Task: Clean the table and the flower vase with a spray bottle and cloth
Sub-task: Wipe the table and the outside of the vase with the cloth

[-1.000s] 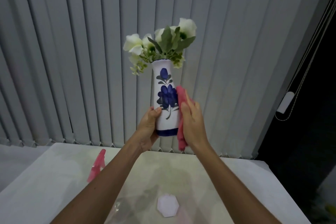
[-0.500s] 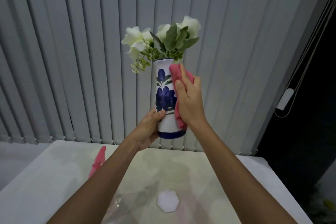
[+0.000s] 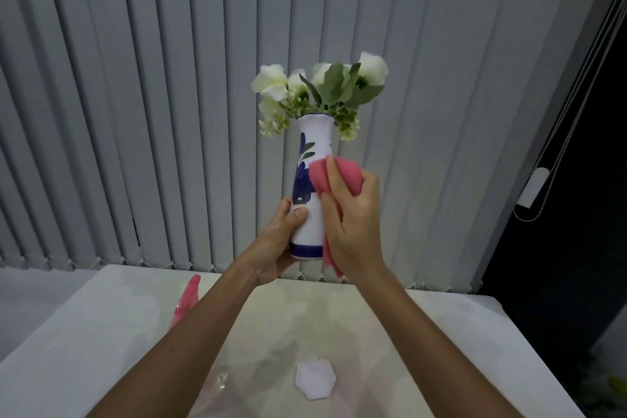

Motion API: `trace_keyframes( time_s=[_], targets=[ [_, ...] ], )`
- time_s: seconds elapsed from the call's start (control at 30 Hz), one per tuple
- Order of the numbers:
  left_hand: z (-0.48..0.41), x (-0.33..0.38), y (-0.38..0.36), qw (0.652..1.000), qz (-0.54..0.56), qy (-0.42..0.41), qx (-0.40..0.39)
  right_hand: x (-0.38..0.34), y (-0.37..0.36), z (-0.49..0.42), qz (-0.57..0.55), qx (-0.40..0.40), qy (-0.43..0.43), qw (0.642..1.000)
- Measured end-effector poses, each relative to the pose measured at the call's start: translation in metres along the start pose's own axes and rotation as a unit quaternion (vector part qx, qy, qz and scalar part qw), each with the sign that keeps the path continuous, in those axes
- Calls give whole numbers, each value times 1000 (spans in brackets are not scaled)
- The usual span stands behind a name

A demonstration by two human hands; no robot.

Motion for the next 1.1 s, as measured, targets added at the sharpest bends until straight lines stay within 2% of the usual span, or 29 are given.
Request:
trace_keyframes(
  time_s=[0.1, 0.17, 0.27, 0.4, 0.47, 0.53, 0.6, 0.67, 0.73, 0.87, 1.0, 1.1],
  targets=[
    [0, 0, -6, 999, -20, -5, -28, 1, 6, -39, -12, 4, -38, 999],
    [-1, -1, -9, 999, -10, -10, -32, 2, 10, -55, -66, -3, -83, 994],
    [-1, 1, -10, 999, 32, -1, -4, 10, 11, -58, -141, -43, -172, 974],
    [-2, 3, -3, 998, 25, -4, 52, 18, 7, -15, -154, -60, -231, 959],
    [-2, 4, 1, 998, 18, -15, 61, 14, 4, 19, -152, -49, -200, 967],
    [-2, 3, 3, 998, 21, -16, 51, 10, 2, 45, -115, -42, -125, 985],
    [-2, 0, 3, 999, 26, -5, 43, 9, 0, 53, -65, -39, -47, 996],
    [-3, -1, 1, 999, 13, 1, 31, 9, 1, 42, -38, -33, -5, 999],
    [-4, -1, -3, 1000, 13, 4, 15, 7, 3, 18, -23, -32, -7, 999],
    [-3, -3, -4, 999, 14, 24, -28, 7, 7, -38, -39, -50, -84, 994],
    [-2, -7, -2, 999, 4, 41, -23, 19, 13, -53, -118, -56, -135, 982],
    [-2, -6, -2, 999, -22, 28, 6, 21, 13, -25, -120, -93, -109, 982]
  ],
)
Point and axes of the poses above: each hand's wrist, its own z-axis away from the middle knuckle, its own y-axis out of the back of the hand, x = y × z, the point moved 2 cm from there along -z, towards the middle knuckle, and after that the axes turned 13 degrees about y, right-handed, at the moved point
